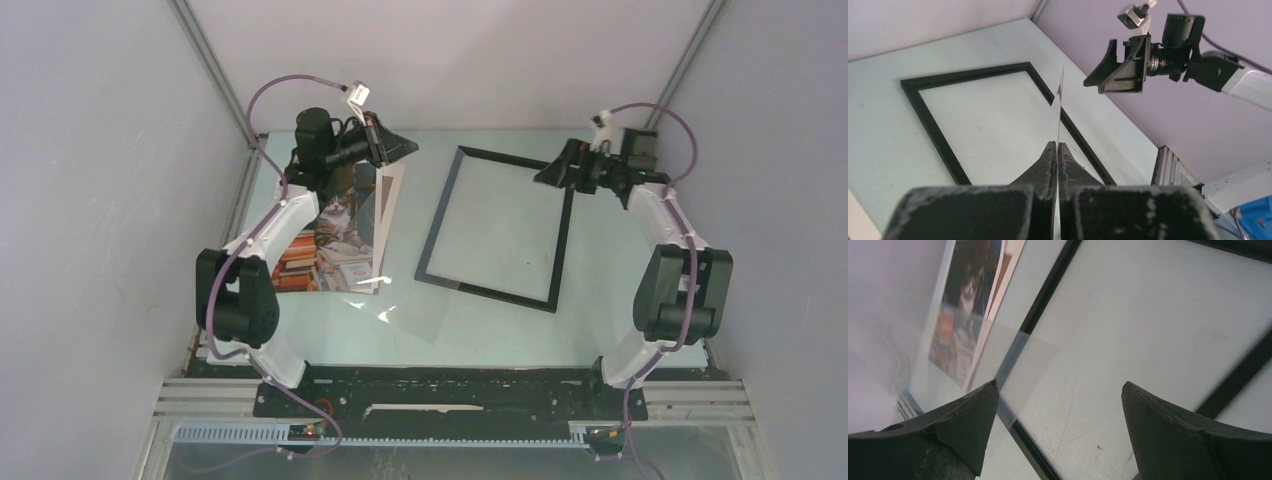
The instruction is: Put the photo into the frame
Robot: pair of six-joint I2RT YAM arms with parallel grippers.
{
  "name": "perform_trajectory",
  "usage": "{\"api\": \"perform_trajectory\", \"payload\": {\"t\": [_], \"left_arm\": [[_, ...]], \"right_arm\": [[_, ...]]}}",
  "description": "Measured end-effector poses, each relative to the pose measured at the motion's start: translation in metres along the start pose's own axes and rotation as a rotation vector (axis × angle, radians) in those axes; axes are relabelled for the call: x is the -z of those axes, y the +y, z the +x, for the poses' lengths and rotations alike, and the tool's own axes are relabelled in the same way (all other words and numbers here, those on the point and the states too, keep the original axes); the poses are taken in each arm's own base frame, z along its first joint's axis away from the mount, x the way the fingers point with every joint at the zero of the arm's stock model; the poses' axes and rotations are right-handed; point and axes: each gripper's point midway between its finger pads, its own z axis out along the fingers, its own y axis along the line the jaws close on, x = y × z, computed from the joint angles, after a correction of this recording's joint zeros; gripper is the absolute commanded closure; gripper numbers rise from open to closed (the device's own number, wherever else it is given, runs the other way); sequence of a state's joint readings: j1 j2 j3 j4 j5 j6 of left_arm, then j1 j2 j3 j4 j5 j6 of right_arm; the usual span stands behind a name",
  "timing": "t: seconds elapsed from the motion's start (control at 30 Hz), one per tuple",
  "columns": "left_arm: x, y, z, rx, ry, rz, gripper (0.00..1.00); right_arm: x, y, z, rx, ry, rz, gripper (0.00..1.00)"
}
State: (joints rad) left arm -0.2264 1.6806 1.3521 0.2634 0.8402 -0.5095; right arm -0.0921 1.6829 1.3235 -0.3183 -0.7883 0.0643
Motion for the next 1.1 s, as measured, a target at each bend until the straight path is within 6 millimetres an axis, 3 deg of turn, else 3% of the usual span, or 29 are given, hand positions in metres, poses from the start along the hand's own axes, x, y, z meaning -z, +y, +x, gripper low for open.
{"api": "perform_trajectory", "payload": {"t": [0.1, 0.17, 0.23, 0.3, 0.47, 0.7, 0.8, 1.1], "left_arm": [[0.01, -0.009, -0.015, -0.003, -0.047, -0.049, 1.0], [0.015, -0.014, -0.023, 0.005, -0.071, -0.078, 1.0], [0.021, -0.023, -0.032, 0.013, -0.094, -0.093, 1.0], [0.028, -0.033, -0.041, 0.021, -0.119, -0.101, 1.0], [0.049, -0.063, -0.064, 0.017, -0.189, -0.119, 1.0], [0.079, -0.105, -0.09, 0.011, -0.284, -0.126, 1.0], [0.088, -0.115, -0.097, 0.017, -0.308, -0.14, 1.0], [0.114, -0.157, -0.14, -0.005, -0.435, -0.126, 1.0]], "right_arm": [[0.02, -0.027, -0.014, -0.174, -0.11, 0.043, 0.0], [0.029, -0.04, -0.006, -0.258, -0.15, 0.065, 0.0], [0.026, -0.039, 0.01, -0.322, -0.148, 0.061, 0.0], [0.014, -0.025, 0.017, -0.338, -0.132, 0.021, 0.0], [-0.018, 0.039, 0.015, -0.278, -0.135, -0.193, 0.01], [-0.044, 0.11, 0.013, -0.186, -0.132, -0.434, 0.02], [-0.05, 0.126, 0.013, -0.164, -0.135, -0.504, 0.03], [-0.061, 0.144, 0.02, -0.132, -0.129, -0.569, 0.05]]}}
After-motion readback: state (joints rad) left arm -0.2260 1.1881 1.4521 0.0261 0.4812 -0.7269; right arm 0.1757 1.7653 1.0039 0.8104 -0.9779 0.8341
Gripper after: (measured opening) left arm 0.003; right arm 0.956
